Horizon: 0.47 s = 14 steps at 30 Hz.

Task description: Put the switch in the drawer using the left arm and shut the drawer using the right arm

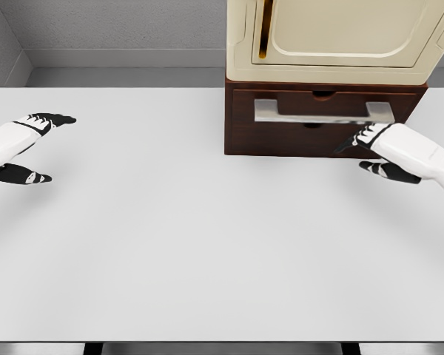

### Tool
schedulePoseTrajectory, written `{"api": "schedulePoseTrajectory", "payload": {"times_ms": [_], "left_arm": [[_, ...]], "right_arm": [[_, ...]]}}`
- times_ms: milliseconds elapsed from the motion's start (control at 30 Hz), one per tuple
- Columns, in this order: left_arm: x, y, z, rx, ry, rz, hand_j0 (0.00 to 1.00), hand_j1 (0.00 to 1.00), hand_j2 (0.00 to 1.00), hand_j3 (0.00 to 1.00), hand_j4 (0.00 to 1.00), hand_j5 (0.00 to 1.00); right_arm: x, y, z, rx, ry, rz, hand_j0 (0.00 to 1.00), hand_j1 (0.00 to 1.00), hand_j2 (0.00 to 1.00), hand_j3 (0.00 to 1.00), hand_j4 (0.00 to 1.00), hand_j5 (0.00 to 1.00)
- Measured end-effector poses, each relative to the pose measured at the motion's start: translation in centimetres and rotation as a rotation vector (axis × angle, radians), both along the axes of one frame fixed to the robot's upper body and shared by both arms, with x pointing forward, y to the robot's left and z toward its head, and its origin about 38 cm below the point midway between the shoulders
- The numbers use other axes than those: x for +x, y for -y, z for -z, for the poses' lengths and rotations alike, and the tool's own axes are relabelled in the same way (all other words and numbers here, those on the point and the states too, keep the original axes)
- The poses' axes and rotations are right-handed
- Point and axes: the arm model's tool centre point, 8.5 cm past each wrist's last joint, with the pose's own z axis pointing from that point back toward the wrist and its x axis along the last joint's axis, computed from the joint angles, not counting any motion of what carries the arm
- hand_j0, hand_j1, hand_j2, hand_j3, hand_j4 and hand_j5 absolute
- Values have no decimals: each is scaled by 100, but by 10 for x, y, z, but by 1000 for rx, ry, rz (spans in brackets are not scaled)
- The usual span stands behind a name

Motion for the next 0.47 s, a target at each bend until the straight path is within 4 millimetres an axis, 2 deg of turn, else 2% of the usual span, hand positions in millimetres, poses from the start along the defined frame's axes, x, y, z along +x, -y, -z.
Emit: {"api": "schedulePoseTrajectory", "payload": {"times_ms": [233, 333, 467], "left_arm": [[-1, -1, 2, -1, -5, -3, 100, 100, 100, 100, 100, 100], [-1, -1, 4, -6, -6, -4, 100, 100, 100, 100, 100, 100], [-3, -11, -3, -17, 18, -37, 100, 100, 100, 100, 100, 100]], "right_arm": [[-4, 3, 8, -11, -22, 5, 69, 69, 69, 69, 69, 69], [-13, 17, 7, -53, -45, 12, 68, 68, 68, 68, 68, 68], [-22, 35, 2, -102, -70, 27, 68, 68, 68, 68, 68, 68]]}}
